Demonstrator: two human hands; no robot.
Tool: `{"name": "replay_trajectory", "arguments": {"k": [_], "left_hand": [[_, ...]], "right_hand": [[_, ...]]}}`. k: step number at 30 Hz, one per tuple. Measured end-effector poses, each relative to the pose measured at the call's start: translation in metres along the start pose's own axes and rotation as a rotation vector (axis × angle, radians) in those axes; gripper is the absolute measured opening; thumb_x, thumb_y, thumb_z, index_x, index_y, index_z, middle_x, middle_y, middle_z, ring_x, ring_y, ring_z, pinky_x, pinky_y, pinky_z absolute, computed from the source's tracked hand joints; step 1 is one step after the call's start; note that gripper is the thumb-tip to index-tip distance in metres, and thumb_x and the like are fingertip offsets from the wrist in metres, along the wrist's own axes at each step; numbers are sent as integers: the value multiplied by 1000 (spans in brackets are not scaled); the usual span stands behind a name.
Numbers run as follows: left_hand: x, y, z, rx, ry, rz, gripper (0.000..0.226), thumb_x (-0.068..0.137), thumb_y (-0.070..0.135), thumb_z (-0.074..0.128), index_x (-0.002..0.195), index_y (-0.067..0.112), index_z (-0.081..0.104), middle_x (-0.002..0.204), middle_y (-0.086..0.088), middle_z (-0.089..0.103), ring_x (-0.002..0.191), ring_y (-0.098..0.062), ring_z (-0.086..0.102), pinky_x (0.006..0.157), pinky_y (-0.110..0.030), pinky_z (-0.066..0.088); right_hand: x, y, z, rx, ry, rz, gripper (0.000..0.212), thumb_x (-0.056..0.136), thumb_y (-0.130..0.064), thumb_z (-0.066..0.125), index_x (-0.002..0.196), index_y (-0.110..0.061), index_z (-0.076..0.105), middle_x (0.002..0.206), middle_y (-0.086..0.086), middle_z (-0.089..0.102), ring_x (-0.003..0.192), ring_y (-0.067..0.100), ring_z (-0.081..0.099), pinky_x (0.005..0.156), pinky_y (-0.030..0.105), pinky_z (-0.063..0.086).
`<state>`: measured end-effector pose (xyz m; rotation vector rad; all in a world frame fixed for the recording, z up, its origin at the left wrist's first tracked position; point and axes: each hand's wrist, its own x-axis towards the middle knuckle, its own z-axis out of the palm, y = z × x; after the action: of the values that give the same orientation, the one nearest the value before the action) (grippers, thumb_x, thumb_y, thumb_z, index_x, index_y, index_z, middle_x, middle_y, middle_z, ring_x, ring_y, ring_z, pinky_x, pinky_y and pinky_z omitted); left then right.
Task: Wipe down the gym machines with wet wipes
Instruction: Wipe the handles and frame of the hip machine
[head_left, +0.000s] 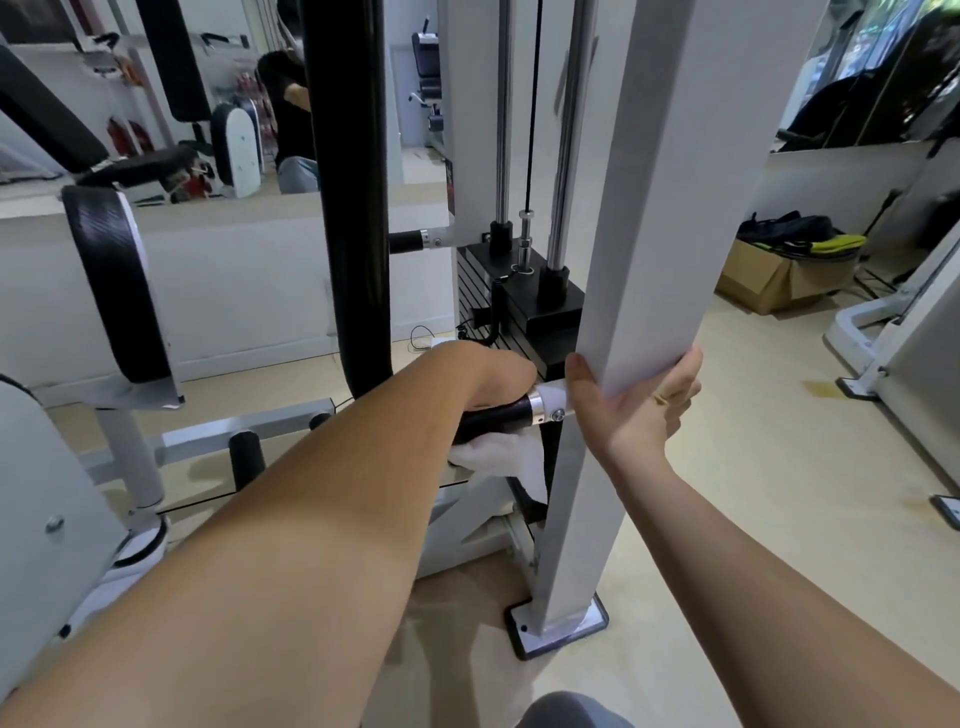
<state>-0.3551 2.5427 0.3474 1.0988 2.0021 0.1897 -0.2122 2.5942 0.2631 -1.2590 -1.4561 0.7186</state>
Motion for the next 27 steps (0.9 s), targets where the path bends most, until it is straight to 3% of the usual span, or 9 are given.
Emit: {"name": "replay_trajectory", "arguments": {"k": [3, 5, 8, 10, 14, 17, 19, 24, 27], "left_hand": [[0, 4, 10, 234, 192, 105, 35, 103, 11, 35, 129, 5, 58, 126, -15, 63, 109, -34, 62, 94, -40, 47], [-8, -3, 31, 511, 453, 206, 55, 102, 13, 42, 156, 15, 33, 132, -11, 62, 113, -34, 63, 86, -45, 53], [-26, -27, 71, 618, 922, 285, 37, 107, 38, 34, 124, 22, 63, 89, 0, 65, 78, -27, 62, 65, -35, 39], [-26, -49, 93, 654, 1103, 388, 34, 105, 39, 39, 122, 17, 60, 100, -3, 66, 86, -28, 59, 77, -41, 41], [-15, -87, 105, 893, 1063, 464, 87, 98, 37, 51, 163, 8, 2, 159, -23, 24, 139, -45, 30, 121, -56, 13], [-17, -99, 97, 1176, 979, 507, 84, 102, 31, 31, 157, 6, -27, 165, -26, -23, 154, -48, -10, 124, -58, -12], [-17, -100, 84, 1409, 904, 584, 79, 104, 31, 25, 156, 3, -28, 160, -26, -36, 152, -48, -21, 125, -58, -10], [-22, -72, 63, 1436, 716, 681, 74, 107, 38, 34, 164, 21, -10, 168, -14, -26, 156, -43, -5, 122, -59, 17], [-22, -75, 75, 1131, 849, 637, 70, 97, 30, 25, 164, 16, 7, 162, -27, 22, 132, -46, 43, 103, -53, 41]], "right_hand": [[-2, -2, -1, 0, -5, 19, 123, 67, -65, 70, 157, -16, 1, 149, 11, 27, 142, 30, 25, 122, 51, 21], [-3, -4, -2, 0, -11, 37, 124, 66, -66, 70, 156, -16, 2, 148, 11, 28, 142, 32, 27, 121, 51, 22], [-4, -7, -5, 0, -38, 55, 125, 65, -68, 68, 156, -16, 1, 148, 11, 27, 143, 34, 26, 122, 53, 20], [-5, -8, -8, -4, -59, 55, 126, 67, -68, 68, 158, -16, -3, 150, 11, 25, 145, 33, 23, 123, 55, 19], [-5, -9, -12, -12, -71, 58, 126, 74, -64, 76, 159, -16, -3, 152, 12, 24, 146, 34, 22, 123, 54, 21], [-3, -10, -12, -14, -72, 63, 123, 75, -60, 79, 158, -17, -1, 154, 12, 23, 146, 35, 23, 122, 54, 24], [-4, -9, -12, -17, -62, 68, 124, 73, -61, 79, 159, -18, 0, 155, 12, 23, 146, 35, 23, 122, 54, 24], [-2, -4, -8, -3, -14, 46, 125, 70, -62, 80, 159, -19, 4, 159, 10, 23, 150, 31, 21, 123, 49, 23], [1, 1, -8, -3, -18, 37, 121, 74, -56, 84, 159, -18, 6, 155, 8, 24, 147, 30, 24, 121, 46, 28]]}}
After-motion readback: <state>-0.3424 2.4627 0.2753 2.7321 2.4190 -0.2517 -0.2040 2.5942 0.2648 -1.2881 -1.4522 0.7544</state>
